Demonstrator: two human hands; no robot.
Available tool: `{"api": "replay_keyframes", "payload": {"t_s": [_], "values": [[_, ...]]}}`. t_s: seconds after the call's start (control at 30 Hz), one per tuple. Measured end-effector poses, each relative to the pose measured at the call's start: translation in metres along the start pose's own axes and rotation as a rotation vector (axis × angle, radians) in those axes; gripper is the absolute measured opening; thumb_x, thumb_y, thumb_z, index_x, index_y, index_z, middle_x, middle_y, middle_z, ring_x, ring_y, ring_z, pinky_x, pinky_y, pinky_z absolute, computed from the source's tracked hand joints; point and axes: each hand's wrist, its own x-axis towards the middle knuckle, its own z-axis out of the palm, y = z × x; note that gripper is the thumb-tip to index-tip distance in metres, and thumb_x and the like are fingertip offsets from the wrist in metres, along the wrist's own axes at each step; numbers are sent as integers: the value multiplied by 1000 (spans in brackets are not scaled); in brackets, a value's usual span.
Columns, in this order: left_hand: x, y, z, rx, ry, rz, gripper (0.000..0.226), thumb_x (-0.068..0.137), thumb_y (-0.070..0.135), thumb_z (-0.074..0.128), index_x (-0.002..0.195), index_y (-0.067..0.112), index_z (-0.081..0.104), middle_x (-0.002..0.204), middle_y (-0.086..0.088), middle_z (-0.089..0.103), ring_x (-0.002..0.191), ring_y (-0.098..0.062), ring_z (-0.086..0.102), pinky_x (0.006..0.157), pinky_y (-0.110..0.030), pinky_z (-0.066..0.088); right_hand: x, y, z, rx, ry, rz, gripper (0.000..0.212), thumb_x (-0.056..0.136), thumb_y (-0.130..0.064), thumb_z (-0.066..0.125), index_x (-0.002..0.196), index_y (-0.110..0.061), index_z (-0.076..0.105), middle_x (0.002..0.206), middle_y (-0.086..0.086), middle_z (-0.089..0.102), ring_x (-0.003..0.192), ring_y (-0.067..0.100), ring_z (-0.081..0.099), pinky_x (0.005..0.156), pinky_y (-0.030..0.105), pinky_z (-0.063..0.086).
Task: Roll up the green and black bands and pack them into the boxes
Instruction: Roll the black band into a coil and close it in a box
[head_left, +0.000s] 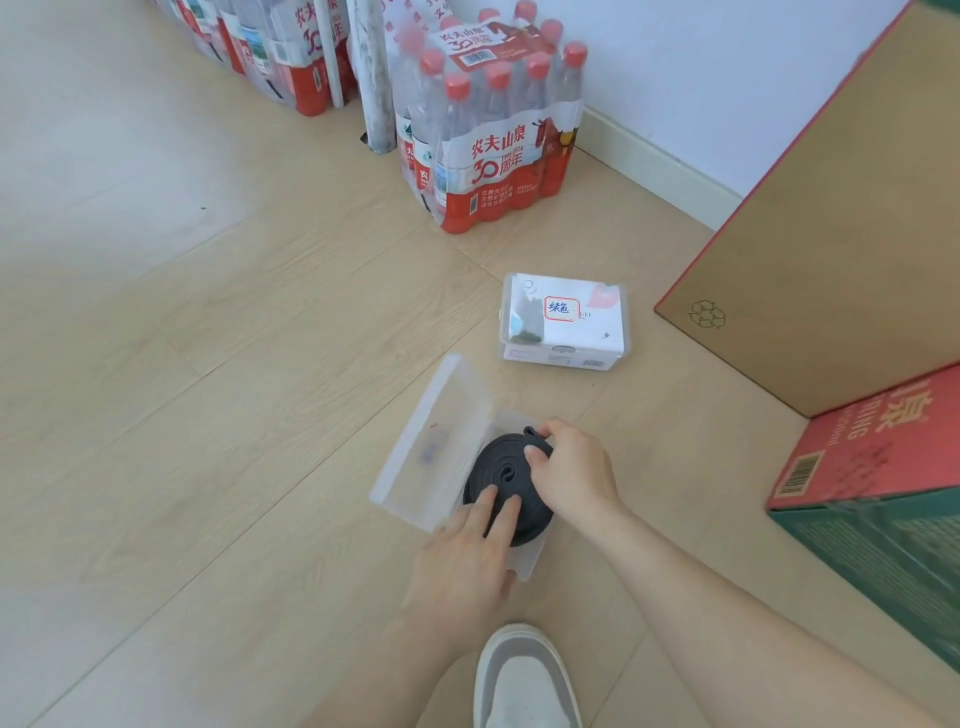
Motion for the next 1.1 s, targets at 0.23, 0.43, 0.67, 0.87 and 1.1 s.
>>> {"api": "replay_keyframes", "payload": {"t_s": [0.23,0.43,0.67,0.87,1.1], "values": [[15,7,-8,30,58,-53,43,96,47,36,132,24,35,134,3,41,109,-19,47,81,-32,46,-3,0,1,-392,-45,-117,28,98,-18,47,125,-16,53,120,12,48,85,25,60,66,29,41],[21,11,-10,60,91,-92,32,94,31,49,124,22,40,118,5,47,97,-18,54,63,-32,44,-4,12,1,-135,103,-122,27,94,-31,55,117,-17,63,108,5,58,92,23,59,77,29,42],[9,3,-63,43,578,-204,63,78,19,64,137,10,43,139,-10,50,121,-31,45,95,-40,39,-2,19,5,-1,134,-83,27,92,-31,61,114,-18,68,105,1,55,86,18,58,72,23,36],[19,-5,-72,-291,357,-395,46,83,34,62,123,21,46,114,1,58,102,-22,55,74,-27,35,1,36,4,153,57,4,27,91,-41,59,113,-29,69,116,1,40,88,11,49,77,21,40],[37,45,-10,-176,181,-467,68,65,52,73,112,27,31,149,-12,17,139,-35,19,101,-56,33,9,56,5,377,-102,-64,26,97,-18,49,110,-14,72,134,3,52,126,12,45,102,23,33]]}}
